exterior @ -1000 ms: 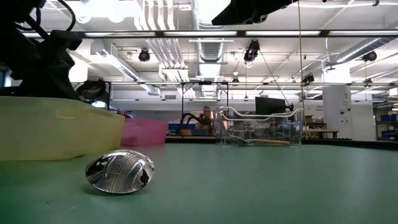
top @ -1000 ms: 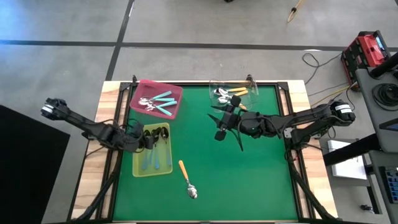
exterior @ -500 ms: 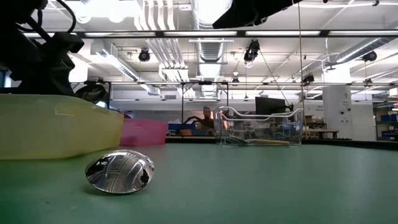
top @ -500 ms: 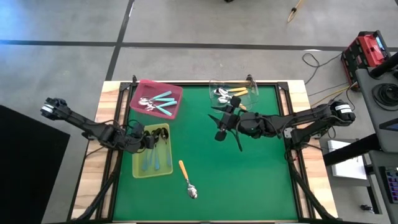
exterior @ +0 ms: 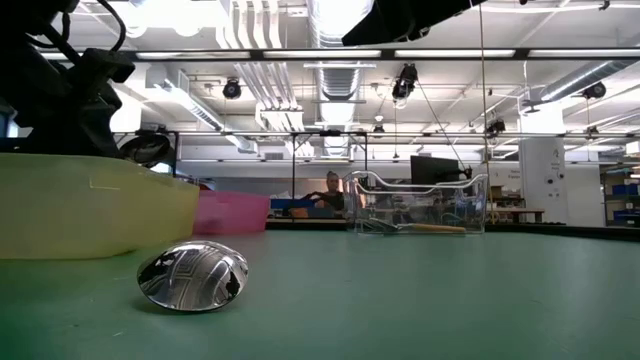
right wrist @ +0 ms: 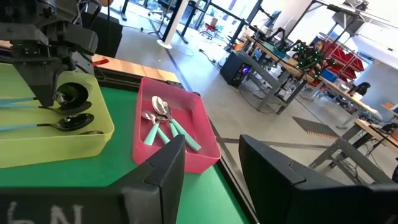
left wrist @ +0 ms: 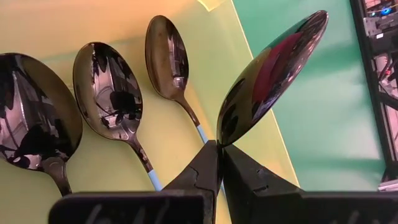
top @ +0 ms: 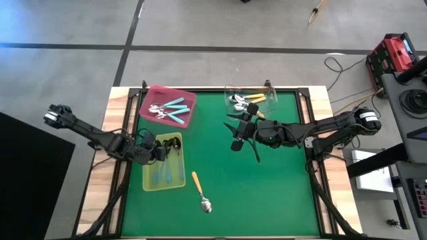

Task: Sort silverware by color (type)
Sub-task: Put the blue spoon into the yellow bin, then put the yellow spoon into the transparent bin

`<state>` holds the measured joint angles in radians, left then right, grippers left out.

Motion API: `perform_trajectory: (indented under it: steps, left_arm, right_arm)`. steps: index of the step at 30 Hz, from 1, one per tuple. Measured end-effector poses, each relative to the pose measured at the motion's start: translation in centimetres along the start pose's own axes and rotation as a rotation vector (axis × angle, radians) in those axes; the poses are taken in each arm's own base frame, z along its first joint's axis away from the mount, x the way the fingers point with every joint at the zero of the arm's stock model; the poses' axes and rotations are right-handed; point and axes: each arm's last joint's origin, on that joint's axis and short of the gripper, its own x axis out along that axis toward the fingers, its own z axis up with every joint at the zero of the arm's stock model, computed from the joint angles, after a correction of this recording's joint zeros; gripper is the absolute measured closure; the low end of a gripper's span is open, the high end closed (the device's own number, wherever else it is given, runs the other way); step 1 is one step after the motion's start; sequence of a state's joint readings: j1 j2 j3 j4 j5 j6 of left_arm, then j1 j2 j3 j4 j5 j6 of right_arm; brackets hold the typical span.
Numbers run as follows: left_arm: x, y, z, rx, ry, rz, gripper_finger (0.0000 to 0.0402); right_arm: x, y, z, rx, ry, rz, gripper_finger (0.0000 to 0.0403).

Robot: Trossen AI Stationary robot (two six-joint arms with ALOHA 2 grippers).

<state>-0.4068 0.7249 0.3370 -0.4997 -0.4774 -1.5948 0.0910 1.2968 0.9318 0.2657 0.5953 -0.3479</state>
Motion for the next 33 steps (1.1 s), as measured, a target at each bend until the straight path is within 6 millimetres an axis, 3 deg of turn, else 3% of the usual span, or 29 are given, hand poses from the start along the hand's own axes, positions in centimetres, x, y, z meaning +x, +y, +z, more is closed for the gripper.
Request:
perform_trajectory:
  steps: [6,24,33]
  left_arm:
    - [0.1,0.0,0.0,0.003,-0.004,0.006,0.0399]
    - [0.0,0.0,0.0,-0.003,-0.01,0.007,0.0334]
    - [-1.2,-2.2,0.6,0.044,-0.014,-0.058,0.0333]
  right_arm:
    - [0.0,0.0,0.0,0.0,0.0,0.0,0.0259]
    - [0.0,0.0,0.0,0.0,0.0,0.0,0.0259]
    - [0.0,0.0,0.0,0.027,0.0,0.0,0.0259]
